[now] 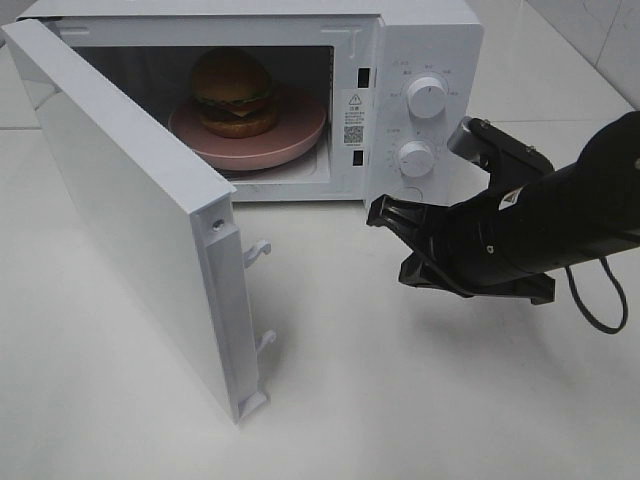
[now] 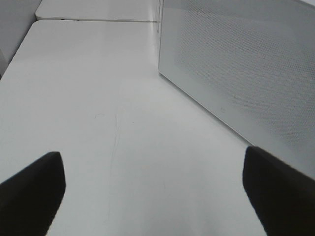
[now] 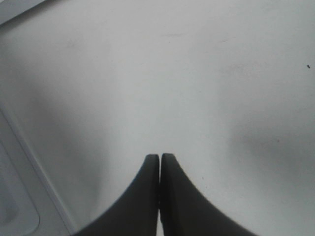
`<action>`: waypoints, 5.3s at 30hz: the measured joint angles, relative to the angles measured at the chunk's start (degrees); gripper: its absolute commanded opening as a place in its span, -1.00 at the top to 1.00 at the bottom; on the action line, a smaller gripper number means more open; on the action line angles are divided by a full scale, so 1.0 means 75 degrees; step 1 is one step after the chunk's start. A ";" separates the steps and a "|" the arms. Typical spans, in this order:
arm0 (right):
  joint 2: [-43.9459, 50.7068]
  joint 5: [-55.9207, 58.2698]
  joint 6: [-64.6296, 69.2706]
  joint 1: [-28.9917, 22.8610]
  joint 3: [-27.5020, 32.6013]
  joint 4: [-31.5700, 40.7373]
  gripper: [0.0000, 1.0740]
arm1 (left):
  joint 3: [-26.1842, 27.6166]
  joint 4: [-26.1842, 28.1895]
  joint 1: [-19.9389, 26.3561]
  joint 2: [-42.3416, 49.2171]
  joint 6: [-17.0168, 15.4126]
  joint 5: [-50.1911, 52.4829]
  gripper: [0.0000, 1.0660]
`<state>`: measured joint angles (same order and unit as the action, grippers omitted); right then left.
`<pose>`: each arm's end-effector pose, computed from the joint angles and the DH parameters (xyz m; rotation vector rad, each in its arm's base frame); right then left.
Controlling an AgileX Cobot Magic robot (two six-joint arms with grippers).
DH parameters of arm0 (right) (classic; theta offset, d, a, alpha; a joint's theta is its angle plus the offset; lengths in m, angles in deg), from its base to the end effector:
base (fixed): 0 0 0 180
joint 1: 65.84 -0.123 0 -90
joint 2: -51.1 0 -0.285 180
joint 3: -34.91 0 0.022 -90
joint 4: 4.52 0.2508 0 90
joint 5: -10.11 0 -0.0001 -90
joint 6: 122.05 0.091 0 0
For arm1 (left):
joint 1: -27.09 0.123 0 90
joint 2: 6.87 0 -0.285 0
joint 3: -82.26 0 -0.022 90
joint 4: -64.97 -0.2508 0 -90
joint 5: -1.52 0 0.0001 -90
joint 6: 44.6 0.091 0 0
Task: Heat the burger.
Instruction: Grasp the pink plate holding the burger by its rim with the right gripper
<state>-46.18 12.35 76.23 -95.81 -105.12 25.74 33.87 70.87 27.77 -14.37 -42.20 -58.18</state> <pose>0.2433 0.1424 0.1676 0.3991 2.5015 0.6155 -0.0054 -0.0081 0.2800 0.0343 2.0140 -0.0885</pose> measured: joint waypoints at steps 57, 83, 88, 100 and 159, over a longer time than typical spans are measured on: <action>0.0756 0.3736 -1.3201 0.0000 -0.2353 -0.4034 -0.19 | 0.0000 0.0000 0.0000 0.0000 0.0000 0.0000 -0.68; -0.1047 0.2804 -1.2582 -0.0474 -0.3736 -0.5409 -0.70 | 0.0000 0.0000 0.0000 0.0000 0.0000 0.0000 -0.68; -0.1421 0.2597 -1.2590 -0.0573 -0.4133 -0.5409 -0.69 | 0.0000 0.0000 0.0000 0.0000 0.0000 0.0000 -0.68; -0.2299 0.2361 -1.2605 -0.0649 -0.5019 -0.5600 -0.65 | 0.0000 0.0000 0.0000 0.0000 0.0000 0.0000 -0.68; -0.6448 0.2659 -1.1979 -0.0733 -0.9404 -0.4989 0.22 | 0.0000 -0.0031 0.0000 0.0000 0.0000 0.0000 -0.68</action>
<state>-94.54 32.29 -13.61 -101.31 -175.65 -11.68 33.87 70.64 27.77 -14.37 -42.20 -58.18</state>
